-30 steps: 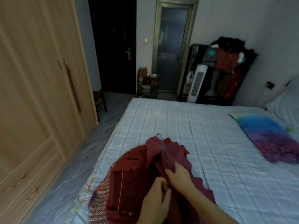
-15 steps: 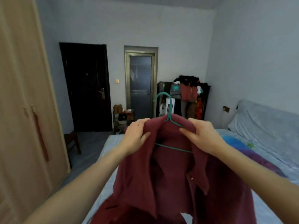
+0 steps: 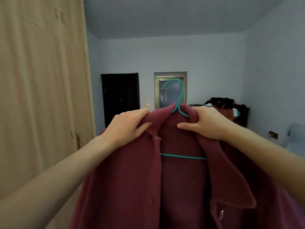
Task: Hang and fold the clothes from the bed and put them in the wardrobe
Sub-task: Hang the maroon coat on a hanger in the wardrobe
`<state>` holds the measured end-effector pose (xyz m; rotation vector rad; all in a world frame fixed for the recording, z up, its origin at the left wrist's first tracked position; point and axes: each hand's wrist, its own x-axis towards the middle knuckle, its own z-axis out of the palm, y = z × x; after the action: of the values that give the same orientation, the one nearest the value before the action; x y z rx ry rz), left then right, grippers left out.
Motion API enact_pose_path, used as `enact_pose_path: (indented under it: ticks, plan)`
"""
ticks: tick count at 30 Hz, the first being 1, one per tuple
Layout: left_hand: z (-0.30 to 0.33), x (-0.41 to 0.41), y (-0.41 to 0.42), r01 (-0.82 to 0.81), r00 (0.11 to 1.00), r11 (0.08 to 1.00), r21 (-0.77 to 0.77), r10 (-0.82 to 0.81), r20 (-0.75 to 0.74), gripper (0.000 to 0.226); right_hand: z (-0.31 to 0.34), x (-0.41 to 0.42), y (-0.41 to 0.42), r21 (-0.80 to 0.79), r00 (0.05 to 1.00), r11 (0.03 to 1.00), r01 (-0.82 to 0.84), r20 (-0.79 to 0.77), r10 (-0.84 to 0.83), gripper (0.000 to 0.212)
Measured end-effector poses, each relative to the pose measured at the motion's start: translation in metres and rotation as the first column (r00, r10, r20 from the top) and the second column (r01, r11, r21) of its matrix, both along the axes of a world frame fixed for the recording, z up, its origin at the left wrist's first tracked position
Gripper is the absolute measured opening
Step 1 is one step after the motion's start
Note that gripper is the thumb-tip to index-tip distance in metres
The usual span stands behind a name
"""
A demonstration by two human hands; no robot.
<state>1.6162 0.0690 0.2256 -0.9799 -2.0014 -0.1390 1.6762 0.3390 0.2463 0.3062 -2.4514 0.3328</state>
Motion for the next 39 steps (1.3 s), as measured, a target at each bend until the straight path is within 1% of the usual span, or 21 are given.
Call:
enact_pose_path:
  ticks: [4,6,7,8,10,11,12,14,17,18,20,21,24,26,27,29,32,33,36,37,39]
  plan:
    - [0.012,0.021,-0.067,-0.164,0.986,0.986,-0.040,0.163,-0.017,0.035,0.009,-0.007,-0.057,-0.156,0.965,0.960,-0.234,0.079,0.248,0.031]
    - [0.019,0.031,-0.103,-0.267,0.963,0.962,-0.047,0.266,-0.037,0.035,0.015,-0.028,-0.083,-0.263,0.892,0.898,-0.354,0.194,0.408,0.023]
    - [0.022,0.037,-0.120,-0.311,0.950,0.949,-0.053,0.309,-0.047,0.035,0.014,-0.037,-0.093,-0.311,0.820,0.842,-0.441,0.242,0.519,0.023]
    - [0.025,0.044,-0.137,-0.347,0.937,0.936,-0.059,0.345,-0.052,0.034,0.012,-0.048,-0.098,-0.286,0.785,0.819,-0.498,0.253,0.566,0.030]
    - [0.027,0.057,-0.169,-0.408,0.913,0.911,-0.064,0.405,-0.054,0.034,0.012,-0.055,-0.125,-0.254,0.699,0.764,-0.593,0.309,0.645,0.063]
    - [0.027,0.064,-0.184,-0.440,0.898,0.896,-0.068,0.437,-0.053,0.034,0.013,-0.048,-0.144,-0.303,0.671,0.755,-0.581,0.347,0.655,0.069]
    - [0.027,0.072,-0.198,-0.468,0.884,0.881,-0.071,0.465,-0.053,0.034,0.013,-0.043,-0.162,-0.279,0.692,0.775,-0.567,0.348,0.632,0.065]
    - [0.023,0.091,-0.227,-0.522,0.853,0.851,-0.060,0.519,-0.058,0.034,0.003,-0.037,-0.193,-0.163,0.729,0.782,-0.602,0.289,0.621,0.054]
    - [0.018,0.121,-0.268,-0.637,0.769,0.768,-0.061,0.639,0.009,0.033,-0.010,-0.030,-0.249,-0.069,0.785,0.802,-0.593,0.171,0.595,0.020]
    - [0.018,0.130,-0.282,-0.681,0.727,0.729,-0.066,0.684,0.061,0.031,-0.015,-0.031,-0.269,-0.014,0.817,0.825,-0.565,0.131,0.562,0.020]
    - [0.024,0.151,-0.308,-0.747,0.638,0.661,-0.080,0.745,0.194,0.031,-0.023,-0.030,-0.311,0.089,0.866,0.861,-0.500,0.049,0.498,0.034]
    - [0.027,0.162,-0.323,-0.768,0.598,0.635,-0.090,0.760,0.254,0.032,-0.025,-0.025,-0.332,0.123,0.871,0.865,-0.486,-0.004,0.491,0.037]
    - [0.032,0.203,-0.370,-0.808,0.462,0.564,-0.170,0.787,0.409,0.049,-0.023,-0.006,-0.393,0.184,0.831,0.831,-0.525,-0.098,0.547,0.036]
    - [0.032,0.228,-0.397,-0.812,0.374,0.538,-0.227,0.777,0.507,0.063,-0.024,0.010,-0.431,0.246,0.796,0.800,-0.547,-0.142,0.588,0.034]
    - [0.029,0.240,-0.408,-0.810,0.337,0.531,-0.250,0.770,0.542,0.064,-0.027,0.018,-0.451,0.268,0.782,0.787,-0.555,-0.154,0.604,0.035]
    - [0.021,0.263,-0.427,-0.820,0.298,0.520,-0.239,0.745,0.597,0.058,-0.035,0.037,-0.489,0.315,0.755,0.758,-0.571,-0.161,0.636,0.037]
    - [0.000,0.300,-0.457,-0.835,0.308,0.536,-0.125,0.644,0.701,0.043,-0.049,0.068,-0.540,0.354,0.699,0.705,-0.615,-0.171,0.695,0.039]
    - [-0.007,0.314,-0.466,-0.850,0.282,0.517,-0.096,0.601,0.748,0.041,-0.054,0.078,-0.556,0.361,0.679,0.681,-0.637,-0.156,0.718,0.040]
    - [-0.025,0.355,-0.500,-0.912,0.104,0.389,-0.125,0.517,0.850,0.023,-0.066,0.110,-0.606,0.397,0.634,0.597,-0.697,-0.046,0.772,0.040]
    - [-0.033,0.369,-0.510,-0.928,0.092,0.358,-0.103,0.486,0.869,0.020,-0.069,0.120,-0.623,0.412,0.618,0.569,-0.712,-0.018,0.786,0.039]
    - [-0.048,0.400,-0.529,-0.959,0.103,0.282,-0.037,0.466,0.879,0.026,-0.079,0.141,-0.655,0.420,0.571,0.513,-0.749,0.016,0.821,0.033]
